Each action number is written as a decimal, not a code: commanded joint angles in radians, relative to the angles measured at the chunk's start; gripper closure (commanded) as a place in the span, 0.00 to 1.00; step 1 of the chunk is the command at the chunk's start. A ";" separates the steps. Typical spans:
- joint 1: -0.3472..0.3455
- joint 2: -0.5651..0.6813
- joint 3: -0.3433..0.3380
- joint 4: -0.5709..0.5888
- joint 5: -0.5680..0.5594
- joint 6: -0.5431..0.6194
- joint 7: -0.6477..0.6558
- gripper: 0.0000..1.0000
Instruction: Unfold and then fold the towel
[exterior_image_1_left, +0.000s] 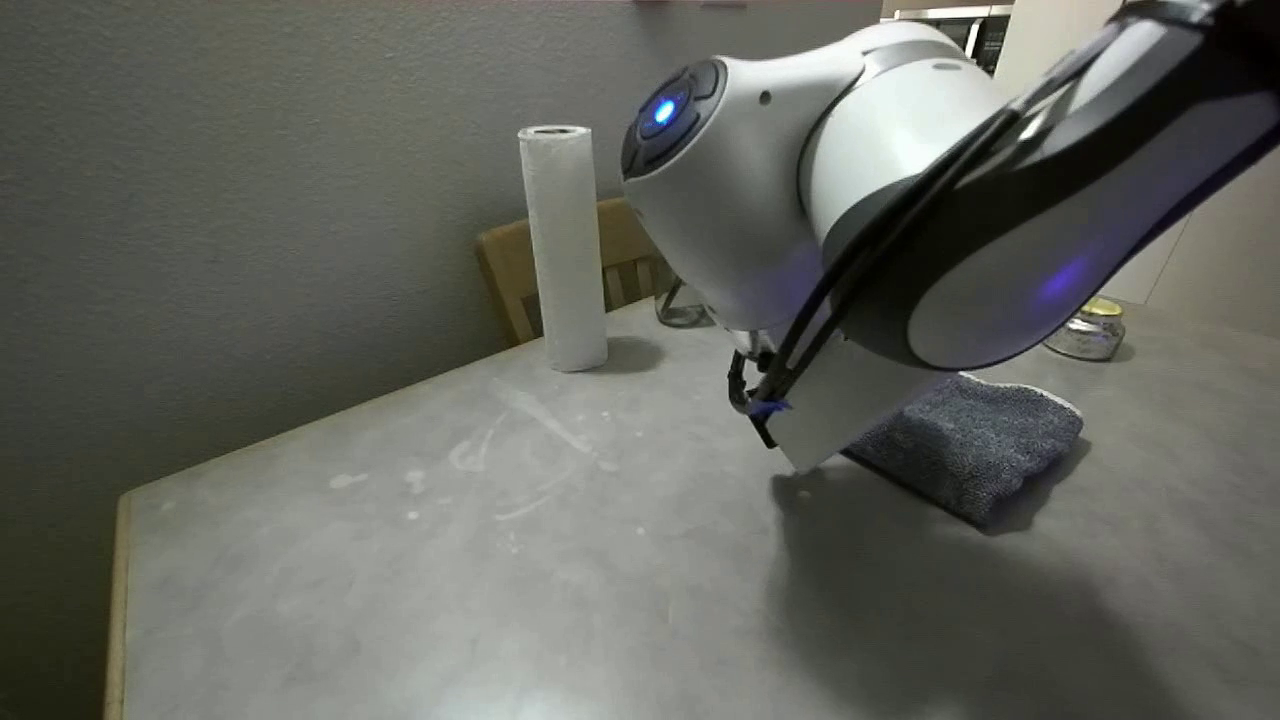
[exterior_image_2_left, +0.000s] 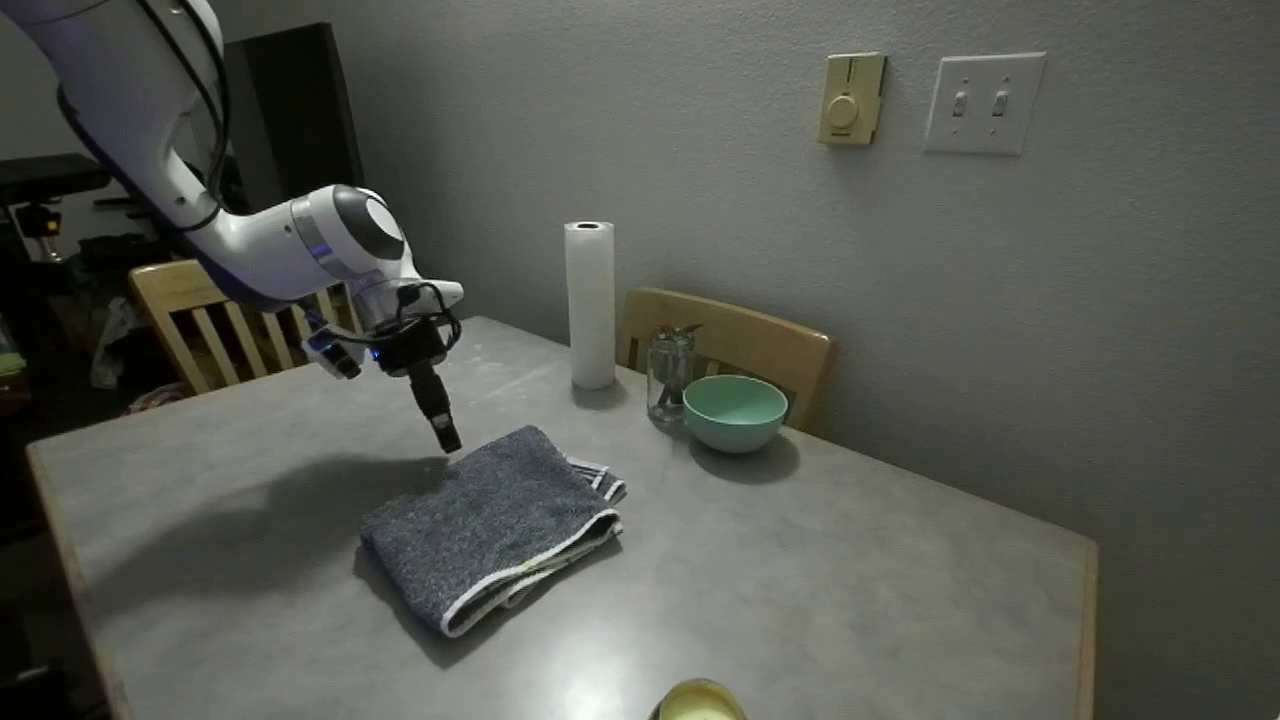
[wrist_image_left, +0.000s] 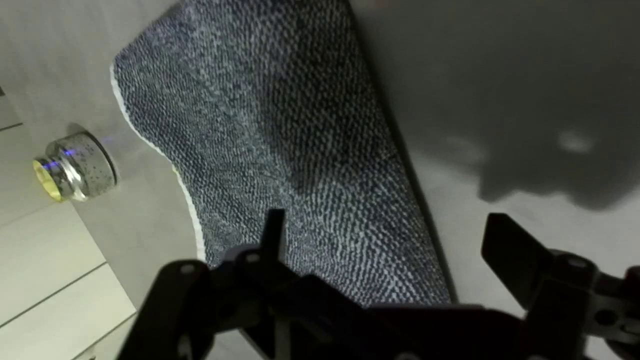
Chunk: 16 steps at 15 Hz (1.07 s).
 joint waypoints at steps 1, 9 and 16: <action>-0.008 0.007 -0.016 -0.043 -0.073 0.137 -0.089 0.00; 0.000 0.022 -0.034 -0.072 -0.086 0.190 -0.143 0.00; 0.014 0.018 -0.039 -0.078 -0.090 0.075 -0.149 0.00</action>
